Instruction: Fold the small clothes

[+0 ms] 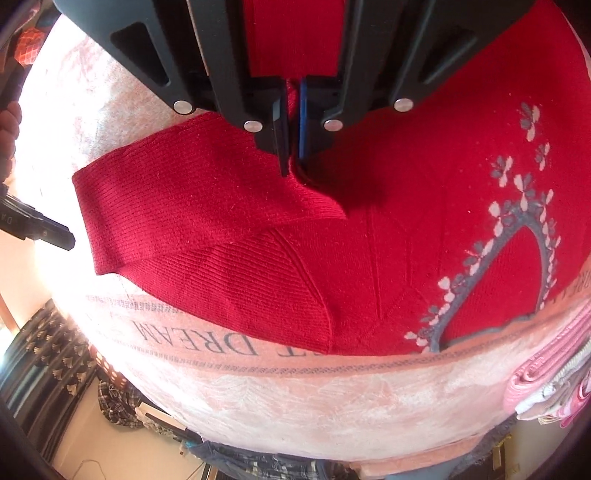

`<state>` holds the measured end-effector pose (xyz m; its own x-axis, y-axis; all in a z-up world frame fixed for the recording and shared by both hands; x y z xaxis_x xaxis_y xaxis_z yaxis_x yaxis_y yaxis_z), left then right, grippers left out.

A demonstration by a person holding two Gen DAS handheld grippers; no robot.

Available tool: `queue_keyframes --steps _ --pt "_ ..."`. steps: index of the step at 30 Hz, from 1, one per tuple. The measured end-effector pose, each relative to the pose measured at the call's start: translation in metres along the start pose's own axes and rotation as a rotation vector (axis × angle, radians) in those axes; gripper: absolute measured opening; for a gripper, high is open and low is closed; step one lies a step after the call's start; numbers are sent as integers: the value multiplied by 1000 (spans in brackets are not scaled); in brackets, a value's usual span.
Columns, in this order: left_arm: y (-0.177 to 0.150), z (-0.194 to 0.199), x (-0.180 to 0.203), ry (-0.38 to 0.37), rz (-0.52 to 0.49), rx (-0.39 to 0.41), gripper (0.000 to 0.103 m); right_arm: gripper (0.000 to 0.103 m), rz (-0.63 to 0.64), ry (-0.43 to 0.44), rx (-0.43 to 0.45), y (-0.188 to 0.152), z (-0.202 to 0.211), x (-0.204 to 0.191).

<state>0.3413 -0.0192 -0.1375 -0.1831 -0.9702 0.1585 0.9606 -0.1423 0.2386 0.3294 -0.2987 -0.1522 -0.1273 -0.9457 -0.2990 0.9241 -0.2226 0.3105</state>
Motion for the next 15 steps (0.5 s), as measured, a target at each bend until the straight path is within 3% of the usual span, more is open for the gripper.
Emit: queue_keyframes --steps 8,15 --pt "7 39 -3 -43 -57 125 4 42 9 -17 -14 -1 -6 -4" --pt "8 76 -83 65 33 217 4 42 19 10 -13 0 -6 -13"
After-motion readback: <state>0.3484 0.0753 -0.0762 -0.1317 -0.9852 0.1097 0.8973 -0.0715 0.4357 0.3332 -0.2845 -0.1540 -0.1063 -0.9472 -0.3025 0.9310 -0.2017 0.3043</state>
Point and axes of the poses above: each gripper's, at about its wrist camera, not at the fingertips, and z roughly against the way its jaws point, x to its right, y to its top, the point moved 7 cm from there along -z, roughly the way its jaws point, and after that the axes turned 6 degrees about -x, right-handed, at the moved point
